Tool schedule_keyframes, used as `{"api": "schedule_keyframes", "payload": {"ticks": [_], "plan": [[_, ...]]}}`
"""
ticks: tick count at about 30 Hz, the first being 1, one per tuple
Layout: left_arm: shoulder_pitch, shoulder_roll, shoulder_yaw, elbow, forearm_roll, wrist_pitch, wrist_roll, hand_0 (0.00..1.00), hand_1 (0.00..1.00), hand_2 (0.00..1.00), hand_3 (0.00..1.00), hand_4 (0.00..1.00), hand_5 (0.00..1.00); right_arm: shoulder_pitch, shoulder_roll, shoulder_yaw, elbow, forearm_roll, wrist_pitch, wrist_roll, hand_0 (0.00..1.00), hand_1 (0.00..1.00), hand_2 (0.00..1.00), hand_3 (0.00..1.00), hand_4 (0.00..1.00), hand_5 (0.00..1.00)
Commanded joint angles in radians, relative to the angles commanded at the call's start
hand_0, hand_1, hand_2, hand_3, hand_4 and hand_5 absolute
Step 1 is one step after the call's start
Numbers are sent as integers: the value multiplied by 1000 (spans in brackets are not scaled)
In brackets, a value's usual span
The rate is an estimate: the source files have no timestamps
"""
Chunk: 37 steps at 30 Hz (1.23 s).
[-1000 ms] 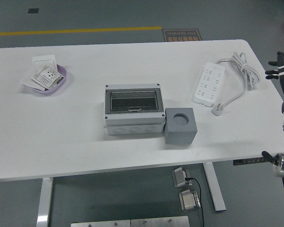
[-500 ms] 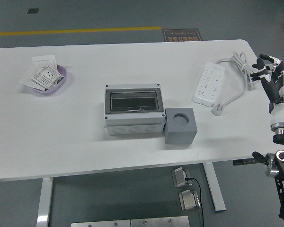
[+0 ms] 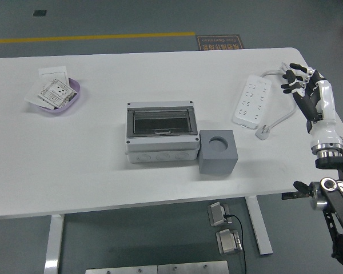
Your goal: Pick up the cylinder from the cube,place it in the box,flap close box
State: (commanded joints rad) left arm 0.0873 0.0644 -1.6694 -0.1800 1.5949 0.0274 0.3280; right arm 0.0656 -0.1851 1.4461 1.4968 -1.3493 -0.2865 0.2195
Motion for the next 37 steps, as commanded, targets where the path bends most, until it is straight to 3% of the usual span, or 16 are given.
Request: {"api": "schedule_keyframes", "payload": {"ticks": [1,2,7,8,17,25,37], "plan": [[1,1,-3,0,5,0,0,629,678,626,616,714,422,-2,-2,-2,-1,5,7,3,528,535,624,726,877,659],[2,3,-5,0,8,0,0,629,677,626,616,714,423,-3,-3,-4,-2,10,12,5,661,642,689,758,877,644],[4,6,-10,0,13,0,0,629,677,626,616,714,423,-14,-9,-11,-10,60,41,23,661,642,689,758,877,644],[4,6,-11,0,14,0,0,629,677,626,618,714,425,-15,-9,-12,-11,70,45,27,802,775,851,825,885,601],[8,-1,-30,0,33,0,5,629,677,625,619,715,427,1,-20,-12,-10,185,85,51,855,797,851,846,895,591],[10,7,-34,0,24,6,11,628,678,626,621,715,428,10,-27,-23,-5,371,169,93,885,831,861,856,906,597],[14,13,-28,0,6,8,19,629,678,626,622,715,430,18,-38,-24,59,619,232,118,887,830,842,849,923,593]]}}
